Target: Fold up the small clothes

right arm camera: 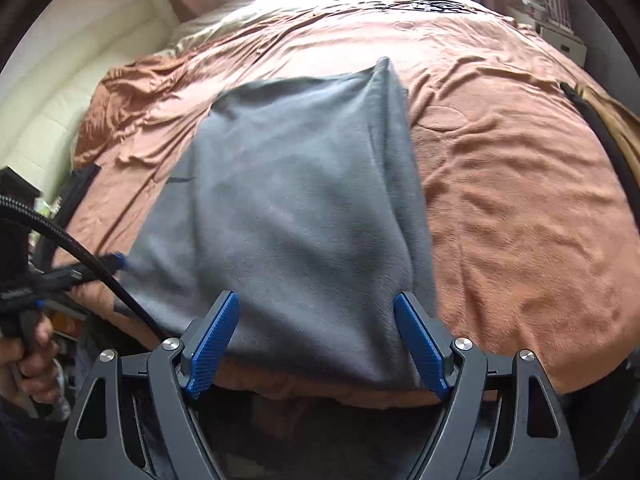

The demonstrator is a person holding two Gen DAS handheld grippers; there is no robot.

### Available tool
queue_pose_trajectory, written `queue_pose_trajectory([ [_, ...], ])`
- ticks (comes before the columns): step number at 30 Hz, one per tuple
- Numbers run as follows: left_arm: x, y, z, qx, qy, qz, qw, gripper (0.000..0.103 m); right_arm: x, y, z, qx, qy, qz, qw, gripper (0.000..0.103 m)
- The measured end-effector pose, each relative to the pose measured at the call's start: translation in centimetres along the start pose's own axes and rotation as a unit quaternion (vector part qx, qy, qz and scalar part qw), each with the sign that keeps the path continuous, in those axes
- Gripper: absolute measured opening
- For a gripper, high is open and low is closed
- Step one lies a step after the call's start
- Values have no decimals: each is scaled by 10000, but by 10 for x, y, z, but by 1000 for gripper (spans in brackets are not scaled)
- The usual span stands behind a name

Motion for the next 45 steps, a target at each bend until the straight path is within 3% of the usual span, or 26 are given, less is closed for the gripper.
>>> queue_pose_trajectory([
  [4, 3, 5, -21, 97, 181, 91, 9997, 61, -1, -18, -1, -370, 127, -152, 9991, 79],
  [9, -8, -9, -39, 37, 512, -89, 9986, 61, -2, -20, -4, -588, 335, -151, 9976, 79],
  [13, -13, -14, -45, 78, 619, -133, 9980, 51, -8, -16, 9, -562, 178, -172, 9981, 79],
  [19, -16, -13, -53, -81, 906, -161, 9957, 42, -13, -17, 25, 30, -433, -220, 9988, 79],
  [24, -20, -9, -59, -385, 1213, -217, 9916, 40, -9, -14, 31, 645, -846, -146, 9942, 58],
  [28, -25, -9, -61, -620, 1426, -255, 9875, 39, -9, -13, 39, 940, -1085, -102, 9896, 49],
  [36, -29, -13, -58, -897, 1585, -348, 9827, 37, -15, -9, 55, 1390, -1411, -42, 9802, 46],
  [40, -31, -22, -54, -1056, 1715, -433, 9786, 26, -15, -8, 61, 1524, -1538, -10, 9763, 45],
  [45, -32, -25, -57, -1092, 1780, -406, 9771, 13, -16, -16, 61, 1392, -1562, -91, 9778, 43],
])
Point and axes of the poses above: each gripper's, at about its wrist camera, not at the fingertips, and y roughly against the way its jaws point, z to its right, x to its top, the point moved 9 cm from there along -y, roughly the way its jaws point, and after that the axes turned 1 degree about -x, right-handed, at the moved point
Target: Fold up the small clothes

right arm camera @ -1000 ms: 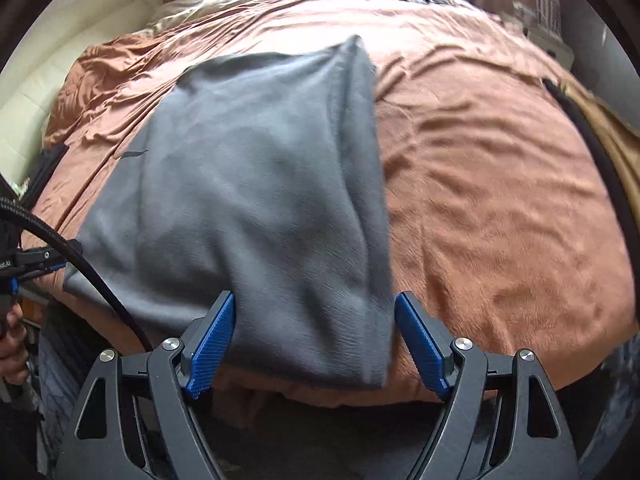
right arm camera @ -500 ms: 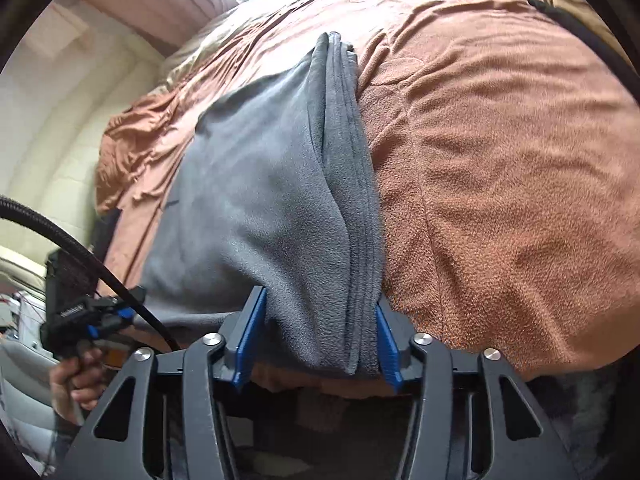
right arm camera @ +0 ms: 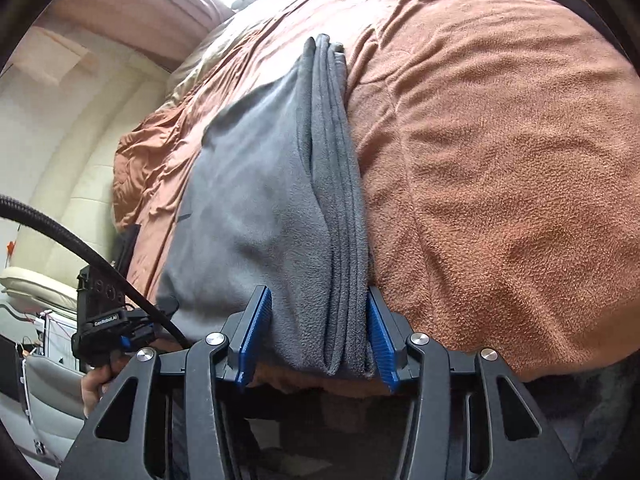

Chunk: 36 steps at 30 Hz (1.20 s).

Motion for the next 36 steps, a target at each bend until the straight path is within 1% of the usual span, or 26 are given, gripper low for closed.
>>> queue_pose_trajectory([
  [2, 0, 2, 1, -15, -23, 24, 10000, 10, -1, -4, 3, -128, -22, -42, 9999, 25],
  [3, 0, 5, 1, -33, -32, 38, 10000, 10, -1, -4, 3, -135, -34, -46, 9999, 21],
  [6, 0, 12, 1, -109, -21, 52, 9999, 9, -2, -2, -1, -106, 35, -43, 9999, 13],
  [9, 2, 22, 4, -191, -63, 103, 9997, 8, -2, 4, -12, -215, 270, -47, 9994, 11],
  [15, 9, 52, 5, -185, -219, 274, 9992, 7, -12, 5, -38, -157, 511, -116, 9985, 11],
  [23, 9, 83, -6, -167, -317, 340, 9988, 7, -34, -7, -50, 37, 680, -395, 9969, 10],
  [28, 1, 81, -14, -101, -351, 235, 9991, 7, -42, -11, -49, -10, 771, -485, 9958, 10],
  [32, -6, 72, -20, -18, -377, 90, 9992, 8, -39, -10, -47, -106, 739, -524, 9958, 11],
  [34, -6, 70, -22, 126, -382, 9, 9992, 8, -37, -5, -47, -104, 704, -521, 9961, 13],
  [35, -5, 70, -22, 163, -414, -12, 9990, 9, -35, -4, -46, -183, 734, -510, 9958, 18],
  [36, -4, 69, -20, 174, -446, -38, 9988, 10, -34, 1, -47, -295, 803, -457, 9953, 29],
])
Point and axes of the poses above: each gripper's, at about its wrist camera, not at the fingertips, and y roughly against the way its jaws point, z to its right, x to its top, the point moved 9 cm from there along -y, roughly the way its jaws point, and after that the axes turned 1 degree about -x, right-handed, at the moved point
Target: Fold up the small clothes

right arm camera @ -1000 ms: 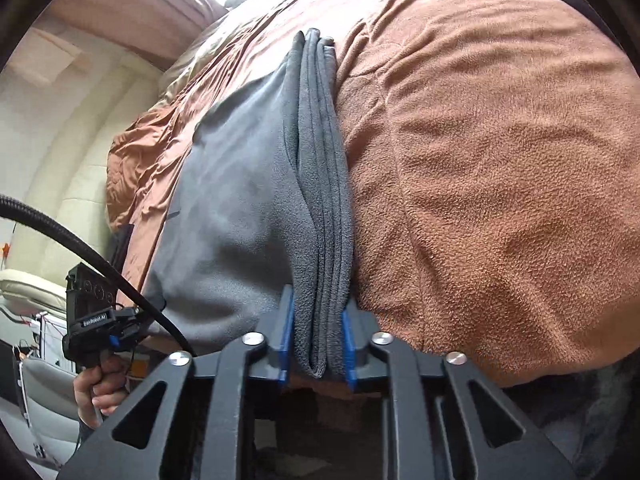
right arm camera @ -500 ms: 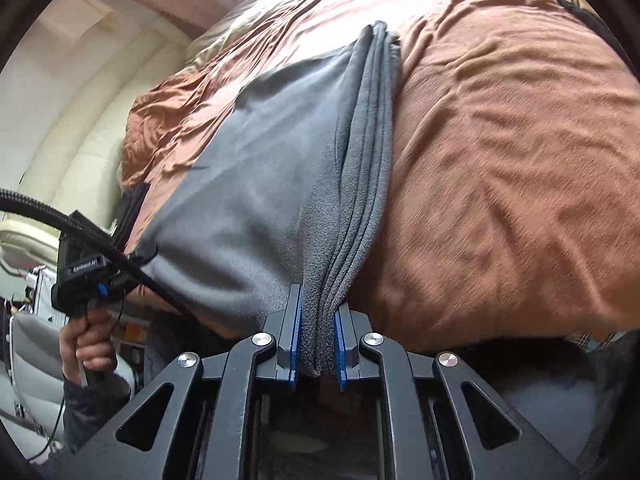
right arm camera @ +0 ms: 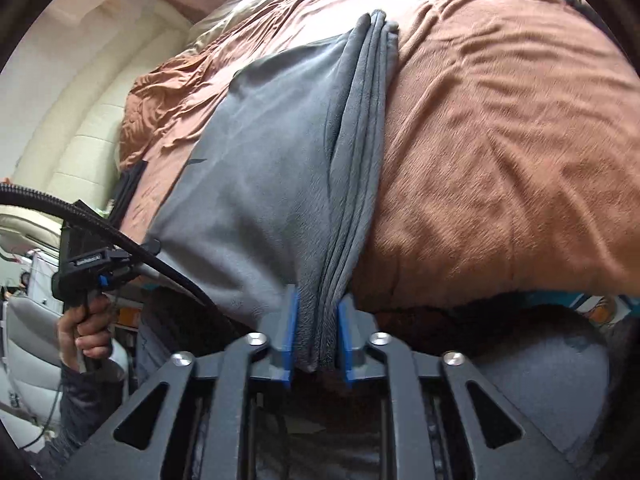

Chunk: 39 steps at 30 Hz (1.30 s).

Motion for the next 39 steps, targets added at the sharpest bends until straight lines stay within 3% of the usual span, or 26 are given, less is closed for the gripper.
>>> queue_pose_trajectory([
  [1, 2, -1, 1, 22, -31, -19, 10000, 15, 2, 3, -1, -60, 50, 60, 10000, 36],
  [2, 5, -2, 1, 74, -59, -18, 10000, 25, 7, 7, -2, -73, 104, 161, 9998, 53],
  [3, 8, -3, 1, 115, -82, 12, 9999, 30, 9, 11, -3, -54, 117, 224, 9997, 60],
  [5, 12, -4, -2, 122, -60, 73, 9999, 37, 15, 16, -3, -32, 112, 326, 9994, 60],
  [12, 34, -11, -11, 77, 107, 161, 9998, 37, 29, 9, 15, -128, -176, 402, 9990, 60],
  [39, 128, -71, -3, 170, 333, 45, 9993, 37, 99, -55, 39, 455, -596, 523, 9958, 60],
])
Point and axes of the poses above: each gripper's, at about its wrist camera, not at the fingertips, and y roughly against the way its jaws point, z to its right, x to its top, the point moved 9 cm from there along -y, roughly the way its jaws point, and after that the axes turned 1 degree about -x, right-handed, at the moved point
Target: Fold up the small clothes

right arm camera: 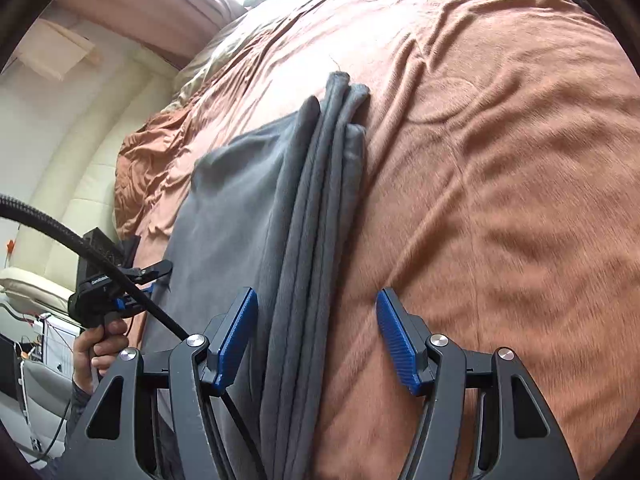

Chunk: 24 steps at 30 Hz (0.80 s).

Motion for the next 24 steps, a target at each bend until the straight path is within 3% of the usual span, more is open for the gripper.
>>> queue_pose_trajectory([
  [5, 21, -9, 2, 65, 12, 0, 10000, 37, 19, -19, 0, 328, -103, 22, 9994, 60],
  [13, 53, -23, 7, 144, -50, 2, 9999, 37, 48, -58, 5, 363, -152, 1, 9992, 59],
  [18, 77, -34, 10, 177, -34, 69, 9998, 34, 56, -68, 5, 181, -232, 45, 9996, 40],
  [21, 87, -42, 13, 295, -83, 106, 9995, 23, 56, -68, 3, -1, -257, 52, 9997, 24],
  [24, 89, -41, 20, 394, -212, 157, 9989, 13, 54, -58, -4, -79, -161, 100, 9998, 16],
])
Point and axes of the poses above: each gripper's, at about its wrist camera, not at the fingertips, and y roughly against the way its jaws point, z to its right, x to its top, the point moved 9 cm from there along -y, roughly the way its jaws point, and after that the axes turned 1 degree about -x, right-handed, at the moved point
